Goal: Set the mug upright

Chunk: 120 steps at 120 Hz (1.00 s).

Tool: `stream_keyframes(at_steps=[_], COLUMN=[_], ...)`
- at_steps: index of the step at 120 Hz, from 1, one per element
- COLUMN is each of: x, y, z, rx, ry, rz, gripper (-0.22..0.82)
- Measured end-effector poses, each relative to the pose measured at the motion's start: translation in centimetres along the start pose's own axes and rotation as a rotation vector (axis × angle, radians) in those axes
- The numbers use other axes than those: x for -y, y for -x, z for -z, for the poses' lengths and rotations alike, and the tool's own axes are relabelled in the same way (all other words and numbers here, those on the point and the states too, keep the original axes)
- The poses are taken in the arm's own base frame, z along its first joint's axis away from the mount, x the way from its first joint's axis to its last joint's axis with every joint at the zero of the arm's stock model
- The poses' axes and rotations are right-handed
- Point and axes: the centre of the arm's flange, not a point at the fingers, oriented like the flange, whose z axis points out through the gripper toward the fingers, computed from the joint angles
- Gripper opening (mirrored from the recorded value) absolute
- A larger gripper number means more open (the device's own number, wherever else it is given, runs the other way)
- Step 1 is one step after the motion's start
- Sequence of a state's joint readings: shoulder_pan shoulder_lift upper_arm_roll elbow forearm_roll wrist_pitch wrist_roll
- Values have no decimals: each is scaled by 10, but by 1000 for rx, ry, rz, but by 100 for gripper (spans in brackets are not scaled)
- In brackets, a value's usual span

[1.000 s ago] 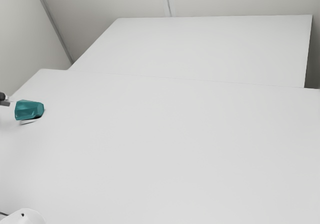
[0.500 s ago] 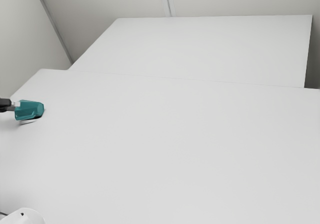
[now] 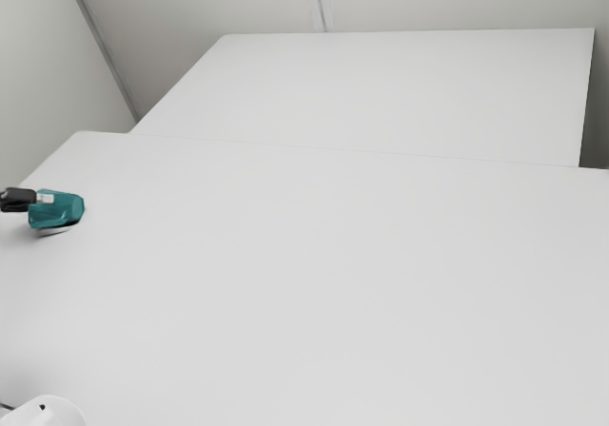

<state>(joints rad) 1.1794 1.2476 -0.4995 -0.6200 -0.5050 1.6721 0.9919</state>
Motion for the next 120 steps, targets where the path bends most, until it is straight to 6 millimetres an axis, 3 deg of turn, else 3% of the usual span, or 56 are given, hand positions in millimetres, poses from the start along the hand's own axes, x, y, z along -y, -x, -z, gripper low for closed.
stream_keyframes(at_steps=[12, 28, 62, 77, 89, 100, 120], x=[-6, -16, -36, -54, -89, -150, -263], y=[-5, -11, -15, -26, -42, -69, -114], z=[2, 0, -7, 2, 8, 10, -35], rx=[-3, 10, 28, 36, 89, 202, 489], ry=[8, 34, 125, 140, 148, 114, -28], rz=[-11, -20, -12, -29, -51, -108, -246], gripper=[4, -8, -16, -16, -16, -16, -17])
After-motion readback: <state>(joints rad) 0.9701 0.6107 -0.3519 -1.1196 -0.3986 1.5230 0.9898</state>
